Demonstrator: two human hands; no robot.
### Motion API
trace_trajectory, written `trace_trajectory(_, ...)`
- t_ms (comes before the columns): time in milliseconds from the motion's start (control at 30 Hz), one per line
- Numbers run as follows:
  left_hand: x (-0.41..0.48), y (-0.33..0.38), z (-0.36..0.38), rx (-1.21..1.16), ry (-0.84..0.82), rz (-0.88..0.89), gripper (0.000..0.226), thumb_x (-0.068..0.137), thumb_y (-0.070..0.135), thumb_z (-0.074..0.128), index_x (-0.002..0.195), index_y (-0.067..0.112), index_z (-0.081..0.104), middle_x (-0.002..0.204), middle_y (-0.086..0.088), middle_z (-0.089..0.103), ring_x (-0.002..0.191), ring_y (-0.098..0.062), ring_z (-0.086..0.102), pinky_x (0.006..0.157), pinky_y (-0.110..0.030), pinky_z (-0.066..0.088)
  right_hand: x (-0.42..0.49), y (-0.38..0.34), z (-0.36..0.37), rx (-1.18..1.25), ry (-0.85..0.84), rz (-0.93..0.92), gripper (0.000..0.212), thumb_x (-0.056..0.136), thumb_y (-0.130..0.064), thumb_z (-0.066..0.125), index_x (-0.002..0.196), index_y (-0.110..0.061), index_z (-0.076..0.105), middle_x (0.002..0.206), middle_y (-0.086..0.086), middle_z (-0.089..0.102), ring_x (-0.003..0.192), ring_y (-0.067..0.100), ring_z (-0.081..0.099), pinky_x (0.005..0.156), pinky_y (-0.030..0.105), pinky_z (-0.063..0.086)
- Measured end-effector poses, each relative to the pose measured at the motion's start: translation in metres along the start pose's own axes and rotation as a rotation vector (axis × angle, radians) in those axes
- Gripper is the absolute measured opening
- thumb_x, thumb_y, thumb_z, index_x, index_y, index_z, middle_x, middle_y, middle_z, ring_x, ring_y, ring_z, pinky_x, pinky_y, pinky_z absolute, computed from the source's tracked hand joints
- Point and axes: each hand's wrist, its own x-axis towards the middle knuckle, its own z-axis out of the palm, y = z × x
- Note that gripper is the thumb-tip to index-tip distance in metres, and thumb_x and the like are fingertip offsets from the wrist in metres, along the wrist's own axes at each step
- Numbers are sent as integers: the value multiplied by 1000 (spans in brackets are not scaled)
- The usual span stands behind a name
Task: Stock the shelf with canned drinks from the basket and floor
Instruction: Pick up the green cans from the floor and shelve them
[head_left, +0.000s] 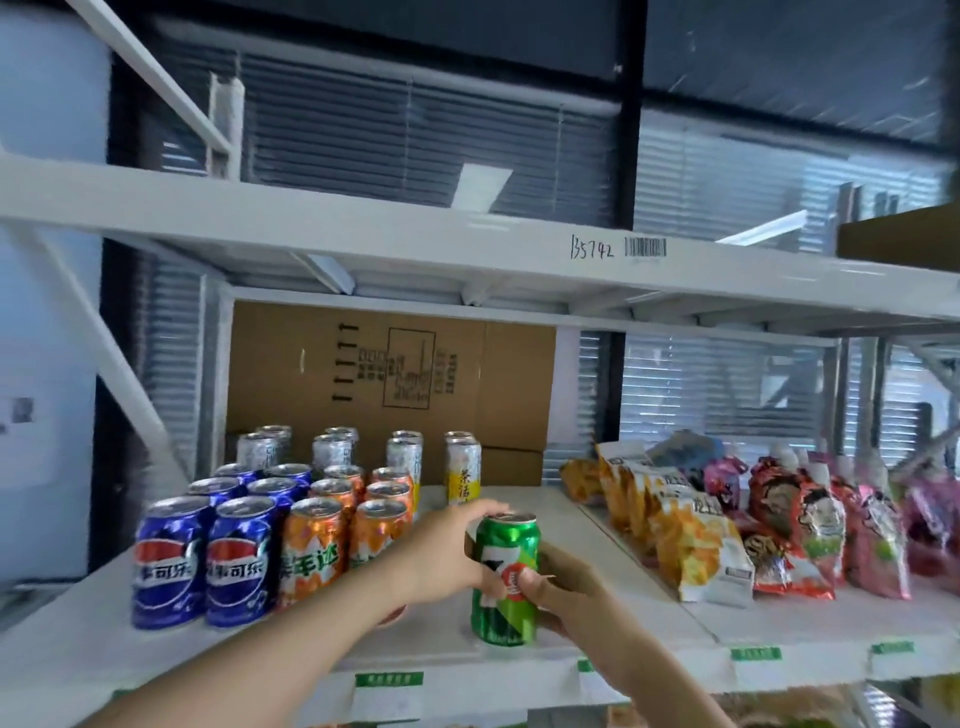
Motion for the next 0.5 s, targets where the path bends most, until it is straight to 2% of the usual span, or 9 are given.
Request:
trace_trajectory(100, -4, -6, -4, 52, -19, -33, 82, 68, 21, 86, 139, 31, 45, 136, 10, 53, 121, -10, 50, 98, -27, 46, 10, 8, 7, -49, -32, -3, 30, 92, -19, 62, 121, -14, 60, 113, 9, 71, 105, 24, 69, 92, 37, 56)
trace_trajectory(200, -3, -5, -17, 87, -29, -38, 63, 75, 23, 82, 132, 25, 56, 129, 10, 58, 117, -11, 54, 98, -31, 47, 18, 19, 13, -10, -16, 3, 37, 86, -23, 68, 122, -21, 60, 110, 6, 72, 100, 25, 71, 91, 43, 56)
trace_trajectory(267, 4, 0, -31, 160, -54, -19, 46, 79, 27, 78, 123, 23, 66, 111, 9, 66, 96, -6, 59, 80, -25, 48, 24, 23, 13, -20, -25, -16, 44, 81, -28, 70, 123, -23, 60, 110, 6, 72, 100, 26, 71, 90, 44, 56)
trace_trajectory(333, 12, 5, -39, 284, -84, 9, 35, 80, 29, 77, 113, 21, 72, 96, 3, 70, 75, -3, 54, 62, -20, 38, 29, 23, 15, -48, -37, -33, 43, 80, -31, 70, 122, -24, 60, 108, 5, 72, 98, 25, 71, 88, 42, 57)
trace_trajectory(400, 22, 8, -42, 396, -109, 22, 33, 78, 29, 78, 109, 17, 74, 98, 2, 72, 76, -6, 55, 62, -20, 39, 34, 23, 18, -115, -16, -52, 40, 81, -35, 70, 119, -28, 61, 105, 0, 73, 97, 21, 70, 89, 40, 57)
trace_trajectory(500, 38, 11, -45, 536, -161, 13, 31, 76, 27, 80, 103, 13, 76, 95, -1, 74, 78, -10, 62, 68, -23, 49, 44, 27, 23, -193, 21, -91, 35, 86, -31, 68, 120, -30, 58, 107, -5, 71, 102, 15, 66, 93, 33, 54)
